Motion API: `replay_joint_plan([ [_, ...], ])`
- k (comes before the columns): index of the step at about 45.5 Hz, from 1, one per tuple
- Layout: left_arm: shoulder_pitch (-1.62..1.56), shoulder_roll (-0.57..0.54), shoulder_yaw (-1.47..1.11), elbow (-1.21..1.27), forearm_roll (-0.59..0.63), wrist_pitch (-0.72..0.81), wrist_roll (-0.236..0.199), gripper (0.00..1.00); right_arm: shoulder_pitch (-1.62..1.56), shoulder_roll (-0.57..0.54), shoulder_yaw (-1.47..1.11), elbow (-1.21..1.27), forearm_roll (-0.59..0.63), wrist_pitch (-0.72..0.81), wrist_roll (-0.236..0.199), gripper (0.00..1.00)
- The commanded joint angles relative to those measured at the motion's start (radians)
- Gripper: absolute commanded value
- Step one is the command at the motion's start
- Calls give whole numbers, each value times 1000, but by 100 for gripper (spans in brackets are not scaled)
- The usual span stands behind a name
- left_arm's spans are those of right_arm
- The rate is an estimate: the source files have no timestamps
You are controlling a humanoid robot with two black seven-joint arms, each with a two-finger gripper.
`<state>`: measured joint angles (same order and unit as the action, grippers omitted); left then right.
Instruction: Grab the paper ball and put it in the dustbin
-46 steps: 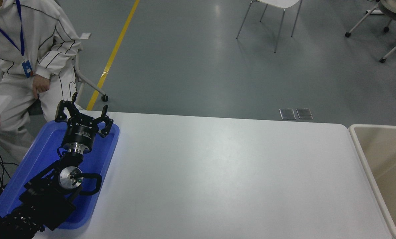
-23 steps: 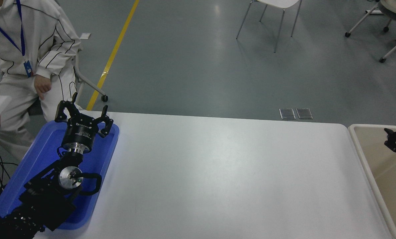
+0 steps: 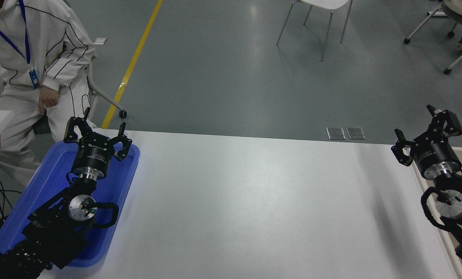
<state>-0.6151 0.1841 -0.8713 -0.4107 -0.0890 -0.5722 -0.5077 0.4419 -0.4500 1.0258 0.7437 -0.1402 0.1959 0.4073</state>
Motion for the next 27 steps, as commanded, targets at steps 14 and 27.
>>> replay_joint_plan([
  [14,0,0,0,0,0,0,0,100,31,117,-132,-43,-18,14,97,100],
  [27,0,0,0,0,0,0,2,100,11,108,-133,-32,-2,24,99,100],
])
